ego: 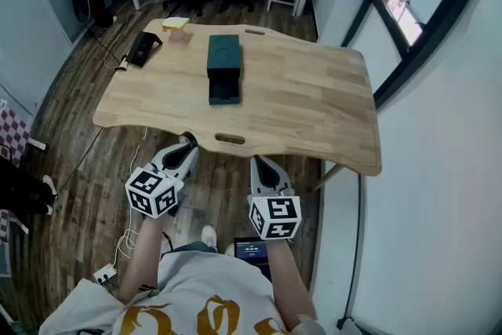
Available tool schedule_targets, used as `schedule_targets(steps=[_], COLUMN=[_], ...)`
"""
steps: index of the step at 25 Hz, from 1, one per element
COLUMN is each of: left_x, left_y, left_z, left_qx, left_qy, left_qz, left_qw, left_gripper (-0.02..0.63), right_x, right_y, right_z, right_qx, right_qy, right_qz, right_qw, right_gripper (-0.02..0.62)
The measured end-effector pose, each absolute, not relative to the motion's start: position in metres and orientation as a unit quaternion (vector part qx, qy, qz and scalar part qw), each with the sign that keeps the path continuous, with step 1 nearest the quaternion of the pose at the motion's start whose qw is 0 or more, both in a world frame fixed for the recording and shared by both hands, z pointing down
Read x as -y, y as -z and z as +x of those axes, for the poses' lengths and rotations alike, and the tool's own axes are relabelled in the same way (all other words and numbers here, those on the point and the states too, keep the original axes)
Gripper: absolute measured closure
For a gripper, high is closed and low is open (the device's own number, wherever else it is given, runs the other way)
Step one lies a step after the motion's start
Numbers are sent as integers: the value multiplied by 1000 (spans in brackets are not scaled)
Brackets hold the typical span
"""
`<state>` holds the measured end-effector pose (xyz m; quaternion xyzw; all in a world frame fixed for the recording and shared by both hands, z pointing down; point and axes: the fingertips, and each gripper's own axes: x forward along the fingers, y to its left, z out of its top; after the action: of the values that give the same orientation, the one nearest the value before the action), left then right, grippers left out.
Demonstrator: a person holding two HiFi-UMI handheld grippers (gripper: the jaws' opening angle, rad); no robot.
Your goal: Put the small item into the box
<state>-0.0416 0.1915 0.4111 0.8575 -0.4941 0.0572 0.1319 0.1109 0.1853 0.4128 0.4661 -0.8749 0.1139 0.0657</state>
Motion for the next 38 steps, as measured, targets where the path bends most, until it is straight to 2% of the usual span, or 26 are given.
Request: schedule_targets(steps=[22, 29, 38], left_x=[-219, -158, -14], left_y=[-421, -430, -438], left_z=[-40, -45, -72], left_qx=[505, 500, 466], left_qy=[-74, -67, -57], left_qz=[850, 853, 871], left_qw=[134, 132, 143], left_gripper=[569, 569, 569], right_x=[-213, -155, -22], right_y=[-430, -443, -454], right_z=[134, 134, 103], right_qx=[868, 860, 847], right_qy=[-140, -134, -139], right_qz=[472, 486, 504], right_qw=[72, 76, 101], right_gripper=[591, 591, 591])
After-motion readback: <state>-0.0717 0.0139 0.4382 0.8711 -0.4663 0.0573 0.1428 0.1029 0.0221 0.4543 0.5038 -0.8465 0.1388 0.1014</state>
